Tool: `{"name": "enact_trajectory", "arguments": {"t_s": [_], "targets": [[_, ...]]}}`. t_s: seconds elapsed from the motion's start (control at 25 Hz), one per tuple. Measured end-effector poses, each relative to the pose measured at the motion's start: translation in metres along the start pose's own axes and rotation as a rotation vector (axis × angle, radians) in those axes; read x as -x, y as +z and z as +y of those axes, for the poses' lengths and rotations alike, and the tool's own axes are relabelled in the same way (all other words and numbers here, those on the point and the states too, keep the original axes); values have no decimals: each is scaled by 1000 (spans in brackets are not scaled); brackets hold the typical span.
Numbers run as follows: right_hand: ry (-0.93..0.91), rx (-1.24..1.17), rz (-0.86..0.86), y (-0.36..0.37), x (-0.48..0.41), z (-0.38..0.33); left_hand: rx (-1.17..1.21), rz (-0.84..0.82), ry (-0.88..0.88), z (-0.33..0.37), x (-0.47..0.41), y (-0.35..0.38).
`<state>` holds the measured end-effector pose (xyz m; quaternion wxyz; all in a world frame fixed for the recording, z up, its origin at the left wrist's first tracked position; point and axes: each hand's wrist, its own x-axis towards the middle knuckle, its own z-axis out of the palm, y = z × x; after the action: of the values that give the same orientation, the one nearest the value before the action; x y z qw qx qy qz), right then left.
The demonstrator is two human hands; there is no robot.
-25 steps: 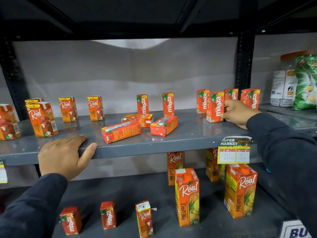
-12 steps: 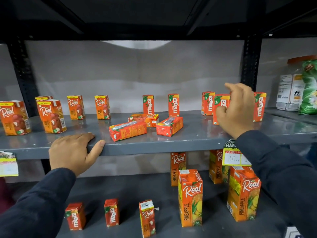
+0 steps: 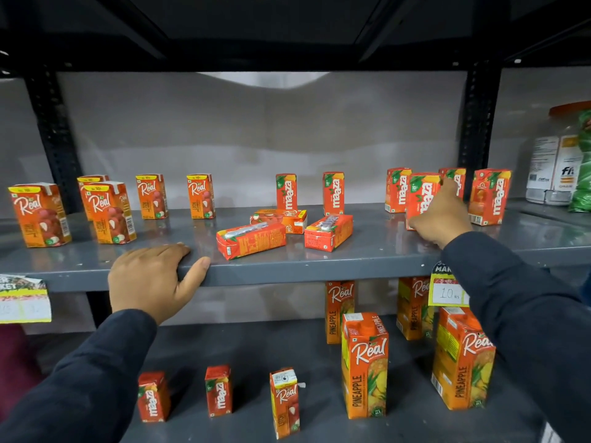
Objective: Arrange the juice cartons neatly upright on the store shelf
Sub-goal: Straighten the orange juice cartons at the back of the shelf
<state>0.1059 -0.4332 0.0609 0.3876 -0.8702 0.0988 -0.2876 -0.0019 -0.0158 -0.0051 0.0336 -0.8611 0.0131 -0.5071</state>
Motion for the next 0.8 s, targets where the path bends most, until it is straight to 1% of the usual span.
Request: {"name": "enact_trajectory", "arguments": {"t_s": [0.12, 0.24, 0.36, 0.44, 0.56, 0.64, 0.72, 0.76, 0.8], "targets": [[-27, 69, -125, -10, -18, 12, -14, 2, 1, -1, 0, 2], [-37, -11, -234, -13, -29, 19, -16, 3, 2, -2, 0, 3], [-62, -22, -298, -8, -35, 20, -14, 3, -4, -2, 0, 2], [-77, 11, -292, -7, -37, 19, -12, 3, -2, -2, 1, 1], [-107, 75, -228, -4, -35, 20, -7, 2, -3, -3, 1, 1], [-119, 69, -212, -3, -33, 19, -4, 1, 4, -2, 0, 2], [-80, 11, -228, 0, -29, 14, -6, -6, 5, -1, 0, 2], [-57, 34, -219, 2, -26, 12, -6, -8, 4, -1, 0, 2], [-47, 104, -199, 5, -23, 10, -4, -6, 3, -1, 0, 3]]}}
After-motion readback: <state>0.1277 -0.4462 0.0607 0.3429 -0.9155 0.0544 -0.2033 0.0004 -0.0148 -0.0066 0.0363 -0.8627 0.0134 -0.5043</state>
